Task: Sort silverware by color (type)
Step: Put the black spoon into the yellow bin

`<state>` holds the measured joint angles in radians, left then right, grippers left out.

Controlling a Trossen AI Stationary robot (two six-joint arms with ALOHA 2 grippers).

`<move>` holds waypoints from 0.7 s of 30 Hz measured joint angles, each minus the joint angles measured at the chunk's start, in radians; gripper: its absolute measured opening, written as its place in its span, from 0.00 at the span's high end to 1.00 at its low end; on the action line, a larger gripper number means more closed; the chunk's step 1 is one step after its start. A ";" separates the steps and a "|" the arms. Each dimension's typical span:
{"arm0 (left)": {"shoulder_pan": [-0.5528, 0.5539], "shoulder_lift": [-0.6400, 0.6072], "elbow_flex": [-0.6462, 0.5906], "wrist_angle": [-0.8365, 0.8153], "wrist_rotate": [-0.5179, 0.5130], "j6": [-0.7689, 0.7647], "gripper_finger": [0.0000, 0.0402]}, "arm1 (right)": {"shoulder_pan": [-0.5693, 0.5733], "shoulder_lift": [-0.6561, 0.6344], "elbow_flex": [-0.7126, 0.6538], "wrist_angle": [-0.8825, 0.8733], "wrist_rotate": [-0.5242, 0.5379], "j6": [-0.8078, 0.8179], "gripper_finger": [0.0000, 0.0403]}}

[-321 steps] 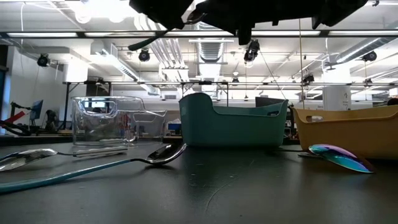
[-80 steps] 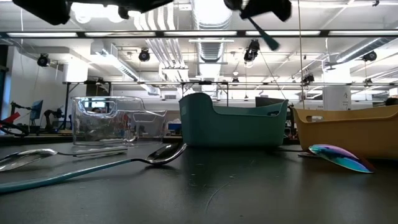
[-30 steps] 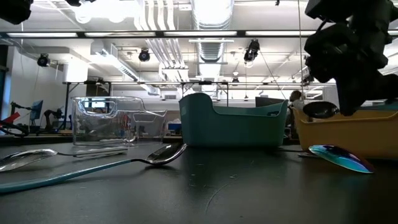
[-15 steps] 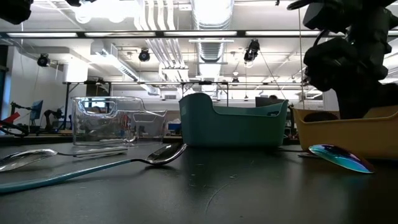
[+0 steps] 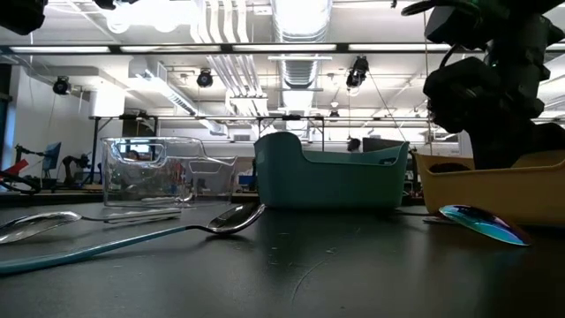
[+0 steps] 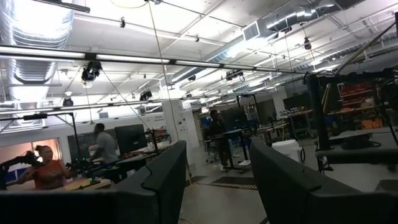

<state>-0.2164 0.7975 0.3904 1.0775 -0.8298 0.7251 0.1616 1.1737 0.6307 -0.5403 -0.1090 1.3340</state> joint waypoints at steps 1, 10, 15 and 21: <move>0.001 0.000 0.000 -0.001 0.001 0.000 0.60 | 0.000 0.003 0.000 -0.002 0.002 0.001 0.98; 0.005 0.001 0.000 0.000 0.000 0.000 0.60 | 0.000 0.014 0.000 0.000 -0.004 -0.010 0.98; 0.008 0.001 0.000 0.000 0.000 0.000 0.60 | 0.000 0.014 -0.001 0.007 -0.004 -0.015 0.98; 0.009 0.001 0.000 0.000 0.000 0.000 0.60 | 0.000 0.014 0.011 0.005 0.006 -0.010 0.95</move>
<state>-0.2073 0.7986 0.3904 1.0771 -0.8295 0.7246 0.1616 1.1877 0.6413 -0.5350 -0.1026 1.3243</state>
